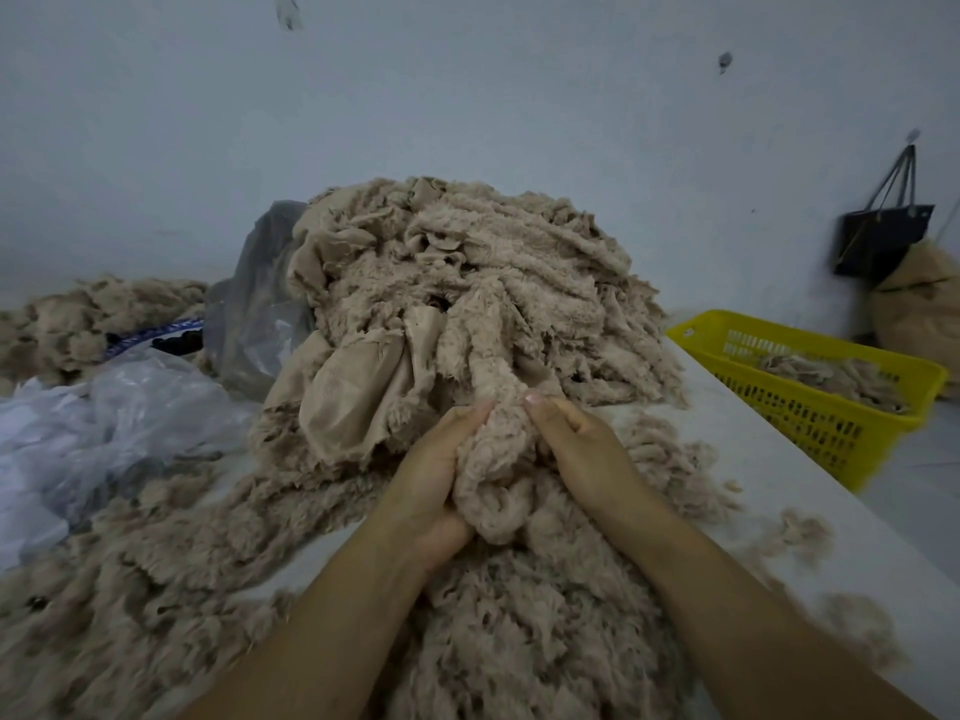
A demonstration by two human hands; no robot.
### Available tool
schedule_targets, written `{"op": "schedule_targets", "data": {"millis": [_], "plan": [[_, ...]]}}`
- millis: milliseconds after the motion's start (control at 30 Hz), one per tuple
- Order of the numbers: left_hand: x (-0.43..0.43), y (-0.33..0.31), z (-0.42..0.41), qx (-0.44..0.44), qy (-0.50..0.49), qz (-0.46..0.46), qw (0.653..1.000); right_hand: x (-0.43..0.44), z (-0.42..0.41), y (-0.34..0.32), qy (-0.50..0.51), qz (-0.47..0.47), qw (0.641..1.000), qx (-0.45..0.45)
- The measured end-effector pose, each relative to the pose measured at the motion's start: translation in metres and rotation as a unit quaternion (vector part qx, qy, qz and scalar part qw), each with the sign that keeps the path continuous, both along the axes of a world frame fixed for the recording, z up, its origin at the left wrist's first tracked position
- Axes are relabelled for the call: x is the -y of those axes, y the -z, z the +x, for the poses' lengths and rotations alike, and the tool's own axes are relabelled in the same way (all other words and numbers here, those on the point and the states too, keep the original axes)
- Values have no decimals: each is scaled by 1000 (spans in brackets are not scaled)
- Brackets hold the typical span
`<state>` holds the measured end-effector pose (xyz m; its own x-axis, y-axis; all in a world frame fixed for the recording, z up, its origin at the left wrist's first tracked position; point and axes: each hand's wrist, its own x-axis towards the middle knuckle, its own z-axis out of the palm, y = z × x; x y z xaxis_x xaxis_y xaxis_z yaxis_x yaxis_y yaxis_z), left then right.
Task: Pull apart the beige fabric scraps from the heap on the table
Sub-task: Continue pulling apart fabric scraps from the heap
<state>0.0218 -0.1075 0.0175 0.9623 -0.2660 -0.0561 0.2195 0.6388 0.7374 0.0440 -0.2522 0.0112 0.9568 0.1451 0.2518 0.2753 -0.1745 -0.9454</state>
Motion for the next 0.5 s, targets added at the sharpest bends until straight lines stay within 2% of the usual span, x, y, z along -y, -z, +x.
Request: {"op": "schedule_targets", "data": {"millis": [133,300,500], "plan": [[-3,2,4,-22,-75,33,996,1,-6,2,-68,-5,997,-38],[0,4,5,15,-119,89,989,-7,-4,7,-115,-93,988,-33],[-6,-2,6,-21,-53,-55,997,-3,-3,-2,-110,73,988,-84]]}}
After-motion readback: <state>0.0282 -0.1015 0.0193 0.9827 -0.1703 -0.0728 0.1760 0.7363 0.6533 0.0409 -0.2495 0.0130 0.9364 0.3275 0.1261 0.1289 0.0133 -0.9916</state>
